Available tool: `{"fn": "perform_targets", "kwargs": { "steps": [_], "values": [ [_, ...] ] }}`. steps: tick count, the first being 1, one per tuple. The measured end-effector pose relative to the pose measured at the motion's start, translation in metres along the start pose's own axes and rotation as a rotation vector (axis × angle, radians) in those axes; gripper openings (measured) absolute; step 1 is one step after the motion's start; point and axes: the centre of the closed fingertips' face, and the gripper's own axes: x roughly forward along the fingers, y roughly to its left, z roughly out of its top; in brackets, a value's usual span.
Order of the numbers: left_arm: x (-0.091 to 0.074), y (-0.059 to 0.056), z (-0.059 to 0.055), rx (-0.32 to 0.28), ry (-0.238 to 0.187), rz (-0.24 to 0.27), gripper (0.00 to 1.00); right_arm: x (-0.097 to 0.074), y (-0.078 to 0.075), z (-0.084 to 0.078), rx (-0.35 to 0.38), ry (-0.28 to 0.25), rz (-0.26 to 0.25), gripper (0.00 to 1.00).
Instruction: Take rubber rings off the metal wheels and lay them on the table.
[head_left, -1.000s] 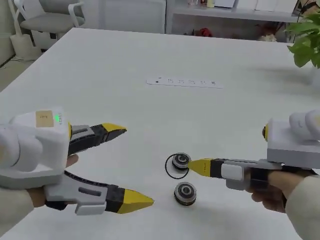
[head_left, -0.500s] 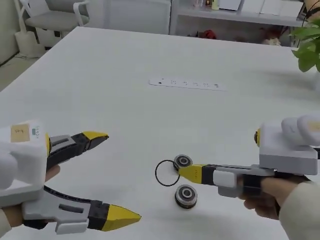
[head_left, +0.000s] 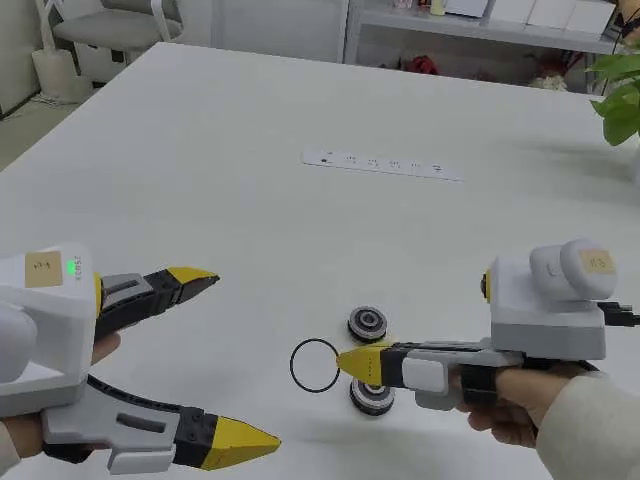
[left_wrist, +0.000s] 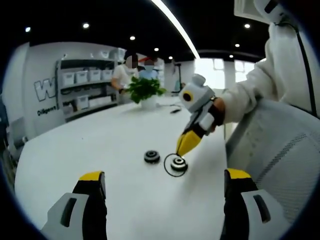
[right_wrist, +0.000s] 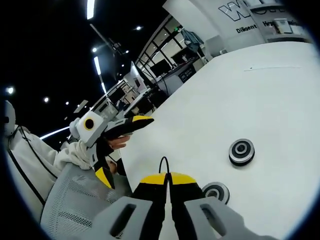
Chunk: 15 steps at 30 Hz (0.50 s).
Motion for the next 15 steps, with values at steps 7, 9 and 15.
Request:
{"fn": "perform_targets", "kwargs": {
  "steps": [7,9,15],
  "values": [
    [0.000,-0.001,-0.001,0.002,0.002,-0.004,1.00,0.007,-0.007,-0.008,-0.040,0.037,-0.026,0.00],
    [0.000,-0.001,-0.001,0.001,0.002,-0.004,1.00,0.008,-0.009,-0.010,-0.047,0.045,-0.033,0.00],
    [0.002,-0.004,-0.004,0.014,0.022,-0.016,1.00,0.013,-0.015,-0.017,-0.075,0.073,-0.058,0.00]
  ]
}}
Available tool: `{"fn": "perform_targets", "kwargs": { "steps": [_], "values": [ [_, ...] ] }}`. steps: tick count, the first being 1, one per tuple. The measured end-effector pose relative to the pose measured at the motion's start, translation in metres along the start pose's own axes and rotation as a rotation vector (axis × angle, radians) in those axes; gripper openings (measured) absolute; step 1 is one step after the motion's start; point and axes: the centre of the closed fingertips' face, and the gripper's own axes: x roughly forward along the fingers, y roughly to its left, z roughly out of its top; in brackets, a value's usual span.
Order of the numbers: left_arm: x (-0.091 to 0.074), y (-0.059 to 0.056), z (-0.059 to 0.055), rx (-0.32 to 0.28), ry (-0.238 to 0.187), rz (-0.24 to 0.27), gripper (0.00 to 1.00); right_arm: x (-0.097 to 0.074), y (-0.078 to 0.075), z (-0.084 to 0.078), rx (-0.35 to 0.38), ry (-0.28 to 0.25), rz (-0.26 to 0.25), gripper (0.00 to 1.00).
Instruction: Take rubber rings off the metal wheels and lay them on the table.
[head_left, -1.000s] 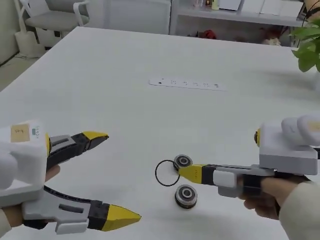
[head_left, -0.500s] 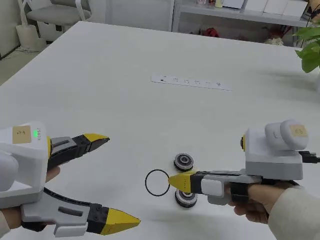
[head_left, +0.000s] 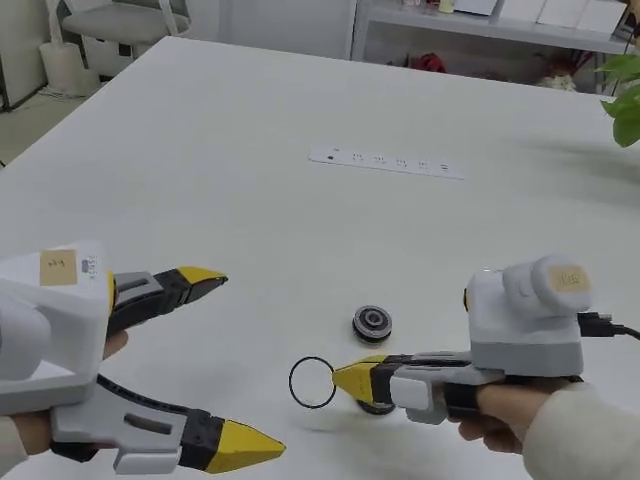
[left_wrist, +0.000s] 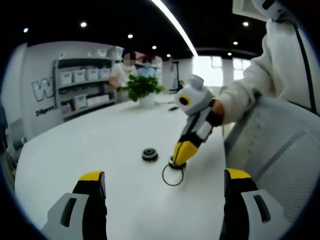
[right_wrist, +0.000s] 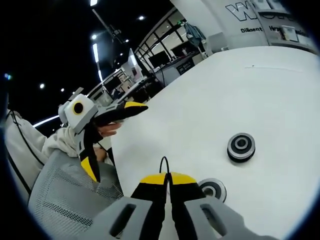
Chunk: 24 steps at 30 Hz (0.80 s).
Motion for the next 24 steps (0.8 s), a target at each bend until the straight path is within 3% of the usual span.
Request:
{"fn": "perform_targets", "kwargs": {
  "steps": [13,24],
  "values": [
    [0.001,0.000,-0.002,-0.001,0.006,-0.004,1.00,0.005,-0.010,-0.011,-0.059,0.040,-0.048,0.00],
    [0.001,-0.001,-0.002,-0.002,0.010,-0.008,1.00,0.003,-0.013,-0.008,-0.073,0.026,-0.060,0.00]
  ]
}}
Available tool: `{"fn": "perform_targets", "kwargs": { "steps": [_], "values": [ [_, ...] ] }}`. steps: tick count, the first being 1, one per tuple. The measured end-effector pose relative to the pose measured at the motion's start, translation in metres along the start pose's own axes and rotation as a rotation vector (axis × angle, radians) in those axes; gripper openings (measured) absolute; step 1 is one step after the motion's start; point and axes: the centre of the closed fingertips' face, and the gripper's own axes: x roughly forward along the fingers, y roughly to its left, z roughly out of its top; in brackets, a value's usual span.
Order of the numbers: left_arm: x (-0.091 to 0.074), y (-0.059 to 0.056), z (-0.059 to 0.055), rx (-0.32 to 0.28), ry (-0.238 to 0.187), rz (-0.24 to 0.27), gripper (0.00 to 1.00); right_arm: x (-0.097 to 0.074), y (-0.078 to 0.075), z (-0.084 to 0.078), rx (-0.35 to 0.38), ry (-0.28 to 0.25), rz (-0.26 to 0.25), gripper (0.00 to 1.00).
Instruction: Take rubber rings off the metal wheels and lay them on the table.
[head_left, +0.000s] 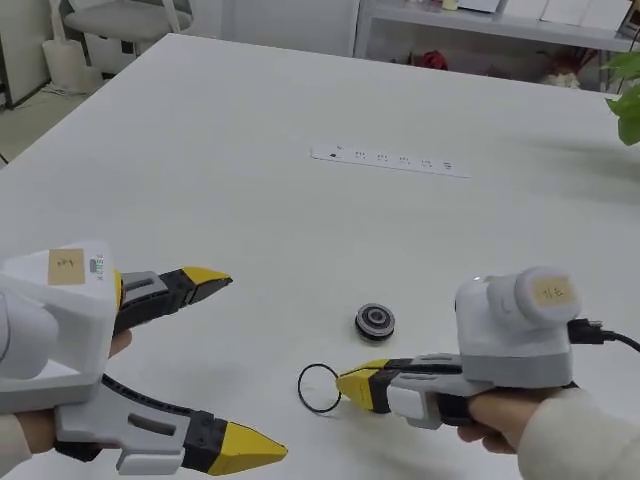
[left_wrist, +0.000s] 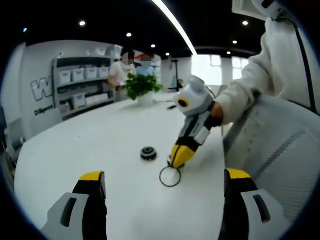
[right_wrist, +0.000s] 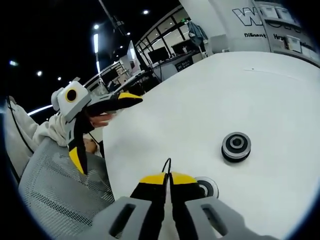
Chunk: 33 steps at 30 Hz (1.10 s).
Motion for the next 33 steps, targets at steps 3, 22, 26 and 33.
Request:
{"fn": "perform_targets", "kwargs": {
  "steps": [3,22,26,33],
  "values": [
    [0.0000,-0.0005,-0.0008,0.002,0.005,-0.002,0.99,-0.0002,-0.0014,-0.0014,-0.013,0.004,-0.006,0.00],
    [-0.0010,-0.0005,-0.0017,0.003,0.011,-0.001,0.98,-0.0013,-0.0010,0.0001,-0.052,0.009,-0.012,0.12],
    [-0.0011,-0.0005,-0.0018,0.003,0.013,-0.001,0.98,-0.0027,-0.0031,0.0008,-0.044,0.007,-0.015,0.14],
    [-0.0013,-0.0005,-0.0021,0.003,0.015,0.000,0.98,-0.0059,-0.0051,0.0056,-0.047,-0.007,-0.021,0.14]
  ]
}}
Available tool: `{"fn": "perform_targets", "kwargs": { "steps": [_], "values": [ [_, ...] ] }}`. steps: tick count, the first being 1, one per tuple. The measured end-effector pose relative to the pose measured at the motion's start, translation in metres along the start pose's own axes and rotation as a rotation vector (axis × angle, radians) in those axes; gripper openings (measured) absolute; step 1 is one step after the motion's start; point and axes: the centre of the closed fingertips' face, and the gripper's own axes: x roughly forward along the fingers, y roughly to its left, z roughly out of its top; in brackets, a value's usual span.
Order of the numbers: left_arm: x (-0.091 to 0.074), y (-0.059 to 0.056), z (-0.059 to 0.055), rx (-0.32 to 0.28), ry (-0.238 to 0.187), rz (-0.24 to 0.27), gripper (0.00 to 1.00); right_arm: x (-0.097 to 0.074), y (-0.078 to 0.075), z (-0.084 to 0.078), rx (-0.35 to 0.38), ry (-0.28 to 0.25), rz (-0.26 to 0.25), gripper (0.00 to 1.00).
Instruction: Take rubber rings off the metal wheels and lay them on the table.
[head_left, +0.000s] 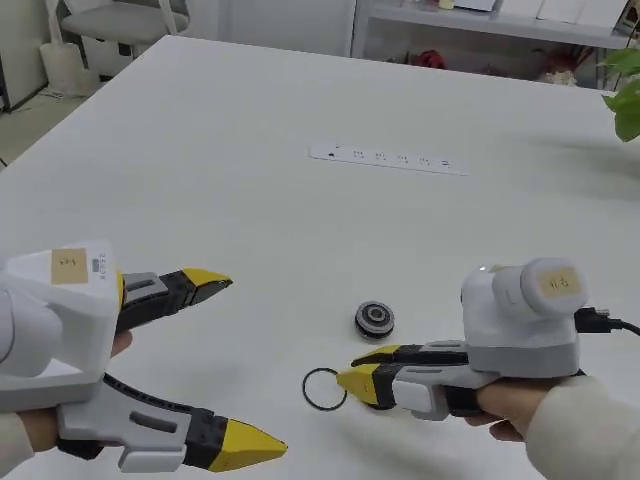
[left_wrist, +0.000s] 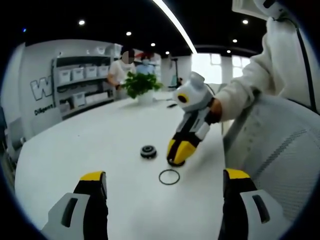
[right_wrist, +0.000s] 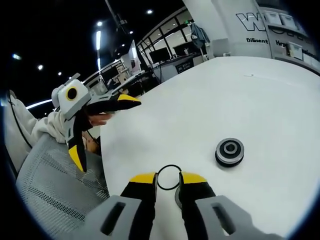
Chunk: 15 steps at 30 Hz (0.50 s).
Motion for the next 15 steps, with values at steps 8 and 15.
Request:
{"fn": "perform_targets", "kwargs": {
  "steps": [8,15],
  "values": [
    [0.000,0.000,0.000,-0.002,0.000,-0.001,0.98,-0.004,-0.003,0.005,-0.007,-0.019,-0.007,0.15],
    [0.000,0.000,0.000,-0.003,0.000,-0.001,0.98,-0.009,-0.006,0.014,-0.008,-0.047,-0.016,0.16]
  ]
}}
